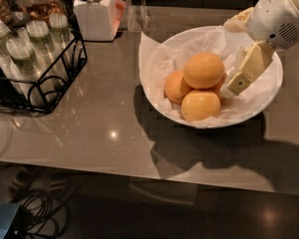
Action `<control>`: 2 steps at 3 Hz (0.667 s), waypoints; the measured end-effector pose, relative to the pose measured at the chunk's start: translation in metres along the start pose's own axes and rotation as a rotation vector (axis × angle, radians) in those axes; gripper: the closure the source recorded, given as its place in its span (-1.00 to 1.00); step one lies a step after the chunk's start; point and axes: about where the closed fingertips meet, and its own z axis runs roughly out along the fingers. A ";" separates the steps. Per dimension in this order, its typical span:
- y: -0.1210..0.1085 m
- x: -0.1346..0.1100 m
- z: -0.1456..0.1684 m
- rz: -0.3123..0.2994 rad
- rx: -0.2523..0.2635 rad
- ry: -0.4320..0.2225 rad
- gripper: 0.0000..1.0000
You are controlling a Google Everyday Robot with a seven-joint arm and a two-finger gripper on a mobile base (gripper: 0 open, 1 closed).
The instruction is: Pick orange from white bowl
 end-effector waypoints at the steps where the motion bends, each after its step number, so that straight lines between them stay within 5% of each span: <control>1: 0.001 0.007 0.025 0.029 -0.050 -0.070 -1.00; 2: -0.001 0.011 0.050 0.055 -0.103 -0.092 -1.00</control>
Offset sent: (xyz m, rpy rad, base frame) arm 0.0241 0.0251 -0.0715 0.1591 0.1500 0.0439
